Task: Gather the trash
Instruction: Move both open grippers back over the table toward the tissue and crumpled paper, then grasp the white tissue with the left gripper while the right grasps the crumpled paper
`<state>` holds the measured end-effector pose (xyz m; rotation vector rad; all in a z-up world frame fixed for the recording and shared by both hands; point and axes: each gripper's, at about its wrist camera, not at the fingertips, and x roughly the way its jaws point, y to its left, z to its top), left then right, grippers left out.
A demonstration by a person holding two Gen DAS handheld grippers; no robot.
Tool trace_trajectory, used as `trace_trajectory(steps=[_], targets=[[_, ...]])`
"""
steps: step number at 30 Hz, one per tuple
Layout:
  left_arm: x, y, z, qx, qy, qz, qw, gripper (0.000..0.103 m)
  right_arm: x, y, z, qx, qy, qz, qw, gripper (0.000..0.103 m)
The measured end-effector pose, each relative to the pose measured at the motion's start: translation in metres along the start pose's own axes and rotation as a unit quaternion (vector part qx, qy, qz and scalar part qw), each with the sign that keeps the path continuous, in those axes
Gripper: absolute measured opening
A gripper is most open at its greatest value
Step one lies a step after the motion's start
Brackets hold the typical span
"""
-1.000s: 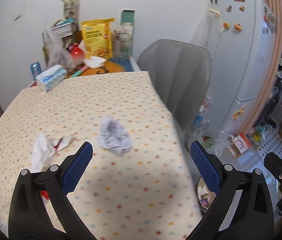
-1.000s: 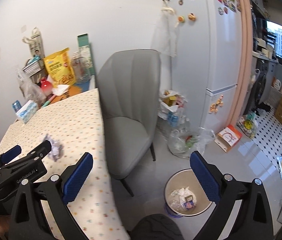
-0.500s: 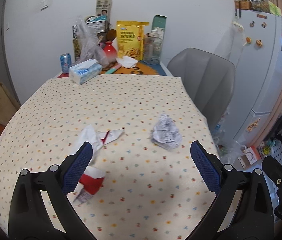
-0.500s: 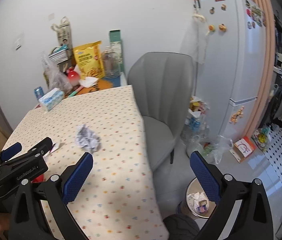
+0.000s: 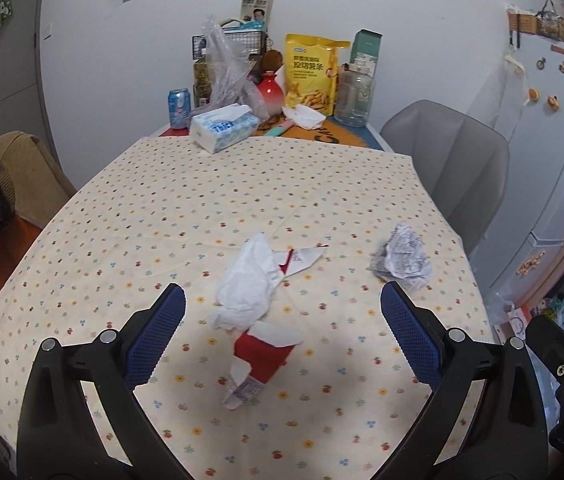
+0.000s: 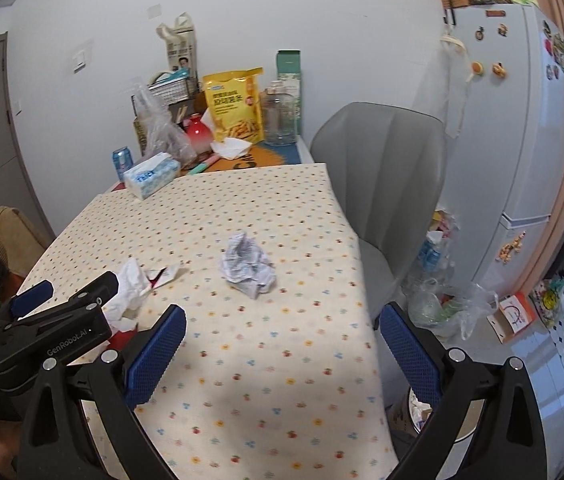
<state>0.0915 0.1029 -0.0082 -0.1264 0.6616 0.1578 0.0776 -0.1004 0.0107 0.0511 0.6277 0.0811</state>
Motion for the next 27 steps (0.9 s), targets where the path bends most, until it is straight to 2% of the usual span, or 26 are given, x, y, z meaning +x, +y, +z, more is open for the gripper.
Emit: trace_trajectory(steps=[13,27], targets=[[0.035,0.02,-0.003,-0.016,0.028,0.023,0.9992,0.097,0.031,0.015,0.0,-0.01,0.022,0.011,1.0,0.095],[0.095,0.029,0.0,-0.033,0.071,0.03,0.9965,0.097,0.084,0.02,0.009,-0.013,0.053,0.003,0.998,0.095]])
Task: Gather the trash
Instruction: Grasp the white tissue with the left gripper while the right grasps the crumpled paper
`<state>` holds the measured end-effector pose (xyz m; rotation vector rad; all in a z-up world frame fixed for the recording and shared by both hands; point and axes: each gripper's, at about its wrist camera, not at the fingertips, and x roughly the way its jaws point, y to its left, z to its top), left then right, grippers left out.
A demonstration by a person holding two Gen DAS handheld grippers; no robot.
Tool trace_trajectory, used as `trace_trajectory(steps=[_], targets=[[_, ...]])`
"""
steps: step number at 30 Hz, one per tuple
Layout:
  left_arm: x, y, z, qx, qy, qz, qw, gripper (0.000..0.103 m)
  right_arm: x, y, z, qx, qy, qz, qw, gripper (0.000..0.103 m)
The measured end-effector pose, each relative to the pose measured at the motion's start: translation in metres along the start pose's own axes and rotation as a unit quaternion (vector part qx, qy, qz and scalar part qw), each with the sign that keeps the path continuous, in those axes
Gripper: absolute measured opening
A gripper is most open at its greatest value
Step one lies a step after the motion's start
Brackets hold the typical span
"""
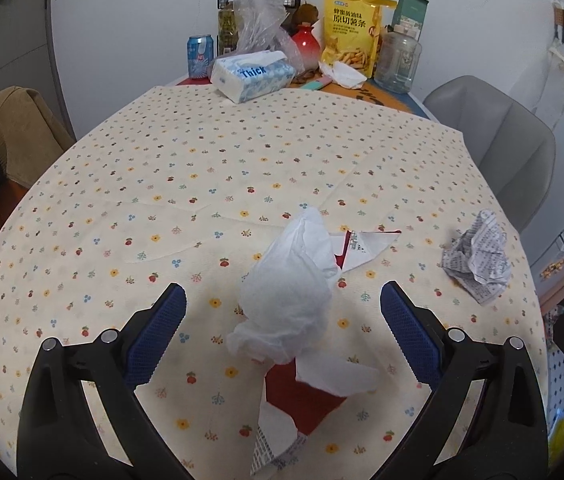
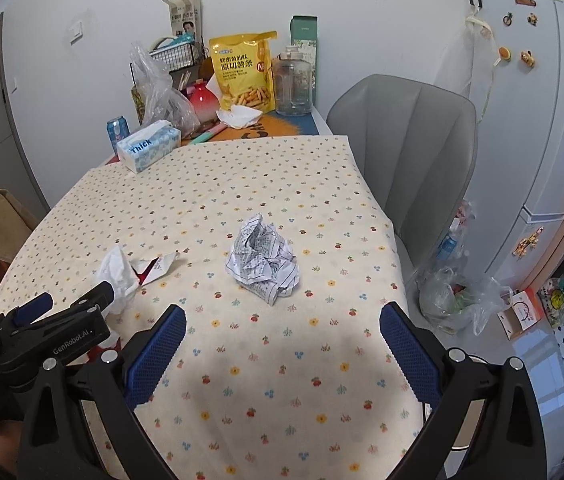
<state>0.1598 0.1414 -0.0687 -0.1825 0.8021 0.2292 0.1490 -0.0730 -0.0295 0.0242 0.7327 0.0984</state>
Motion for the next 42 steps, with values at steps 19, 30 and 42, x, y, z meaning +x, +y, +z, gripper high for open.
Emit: trace_trajectory(steps=[19,30,42], targets=[[0.038,0.005,0.03,-0.033,0.021,0.031,0.9988,0.023,0.066,0.005,0.025,-0.005,0.041,0.014,0.999,0.095],[0.057,-0.003,0.031,-0.023,0.026,0.056,0.9978,0.023,0.102,0.011,0.029,-0.002,0.061,0.029,0.998,0.089],[0.041,-0.005,0.027,-0.021,0.013,0.06,0.9979,0.023,0.1,0.023,0.021,-0.024,0.076,0.047,0.996,0.032]])
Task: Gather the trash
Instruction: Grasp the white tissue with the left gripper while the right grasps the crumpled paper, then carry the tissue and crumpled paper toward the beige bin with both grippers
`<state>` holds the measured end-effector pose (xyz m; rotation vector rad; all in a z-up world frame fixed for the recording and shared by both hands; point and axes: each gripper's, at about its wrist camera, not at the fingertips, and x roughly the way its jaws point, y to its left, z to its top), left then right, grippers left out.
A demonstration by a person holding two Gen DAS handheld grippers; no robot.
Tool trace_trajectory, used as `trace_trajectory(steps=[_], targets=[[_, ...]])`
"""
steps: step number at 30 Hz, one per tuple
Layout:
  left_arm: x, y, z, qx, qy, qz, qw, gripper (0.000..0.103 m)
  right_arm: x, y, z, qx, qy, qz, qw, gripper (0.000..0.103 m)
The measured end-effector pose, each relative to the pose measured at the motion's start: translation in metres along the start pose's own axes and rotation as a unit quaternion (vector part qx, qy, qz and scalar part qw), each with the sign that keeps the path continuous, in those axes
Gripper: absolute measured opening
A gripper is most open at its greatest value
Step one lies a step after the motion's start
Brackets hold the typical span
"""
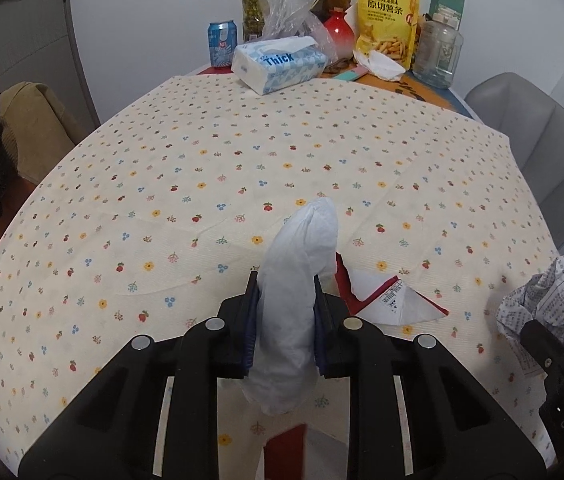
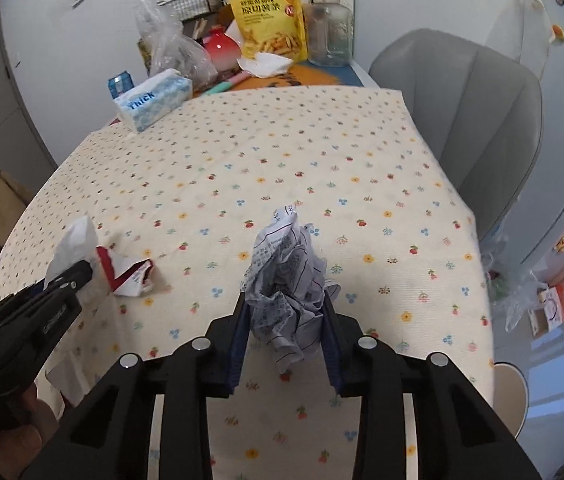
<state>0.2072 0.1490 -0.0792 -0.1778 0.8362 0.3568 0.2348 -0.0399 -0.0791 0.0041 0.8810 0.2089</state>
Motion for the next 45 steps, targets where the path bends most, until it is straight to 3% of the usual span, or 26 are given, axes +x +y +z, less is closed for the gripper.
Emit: trace_trajectory(steps=[21,34,45], targets=[[-0.106,0.002,-0.023,0.001,-0.074,-0.049,0.9961,0.023,-0.112,-0.01,-0.033,0.01,-0.074,-0.016,0.997,0.032],[-0.143,-0.041,-0.031,0.035,-0.098,-0.085,0.9909,0.023,-0.162,-0.044,-0.048,0.037,-0.107,-0.045,0.993,0.033],[-0.144,-0.111,-0.044,0.083,-0.085,-0.121,0.9855,0.023,-0.182,-0.094,-0.061,0.065,-0.113,-0.083,0.988,0.033]])
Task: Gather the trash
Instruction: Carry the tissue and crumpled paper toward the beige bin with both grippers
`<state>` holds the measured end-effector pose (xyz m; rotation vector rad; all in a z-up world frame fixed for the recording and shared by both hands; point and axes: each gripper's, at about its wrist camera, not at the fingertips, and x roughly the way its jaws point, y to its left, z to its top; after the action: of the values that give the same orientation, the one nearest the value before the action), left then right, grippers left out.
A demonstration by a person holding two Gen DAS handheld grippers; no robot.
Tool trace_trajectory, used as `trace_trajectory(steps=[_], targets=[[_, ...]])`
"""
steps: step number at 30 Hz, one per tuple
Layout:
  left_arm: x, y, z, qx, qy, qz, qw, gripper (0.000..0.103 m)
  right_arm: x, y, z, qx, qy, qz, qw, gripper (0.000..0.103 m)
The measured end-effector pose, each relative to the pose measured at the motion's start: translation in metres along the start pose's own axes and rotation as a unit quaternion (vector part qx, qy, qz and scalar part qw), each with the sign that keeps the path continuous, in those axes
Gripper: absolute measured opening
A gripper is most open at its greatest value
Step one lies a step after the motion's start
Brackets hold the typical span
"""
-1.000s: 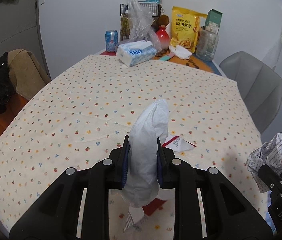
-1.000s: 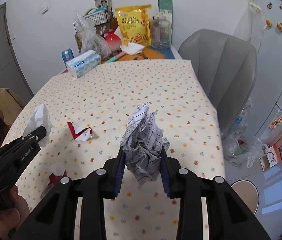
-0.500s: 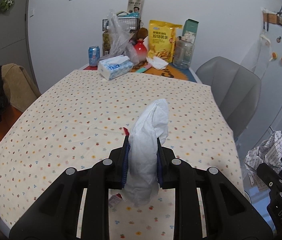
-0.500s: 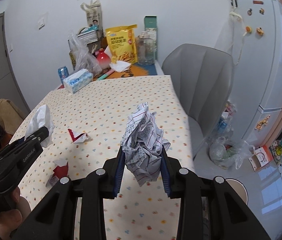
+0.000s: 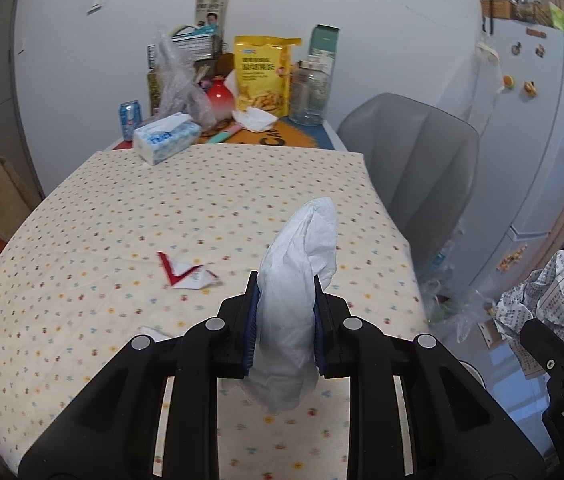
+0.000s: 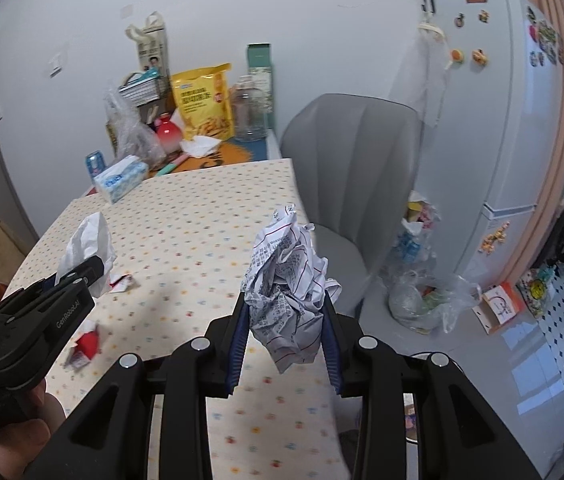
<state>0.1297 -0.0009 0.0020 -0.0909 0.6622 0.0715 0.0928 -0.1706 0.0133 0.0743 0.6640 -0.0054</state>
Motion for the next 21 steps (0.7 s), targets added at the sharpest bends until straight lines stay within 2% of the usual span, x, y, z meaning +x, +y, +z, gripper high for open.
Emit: trace_trajectory(steps=[5,21], targets=[[0.007,-0.04,-0.002,0.03,0.009,-0.015,0.9994,0.023,-0.002,-0.034,-0.002,0.023,0.001,-0.015,1.0,0.034],[0.035,-0.124,-0.015,0.087,0.036,-0.044,0.9946,0.023,0.015,-0.12,-0.015,0.073,0.026,-0.057,0.995,0.034]])
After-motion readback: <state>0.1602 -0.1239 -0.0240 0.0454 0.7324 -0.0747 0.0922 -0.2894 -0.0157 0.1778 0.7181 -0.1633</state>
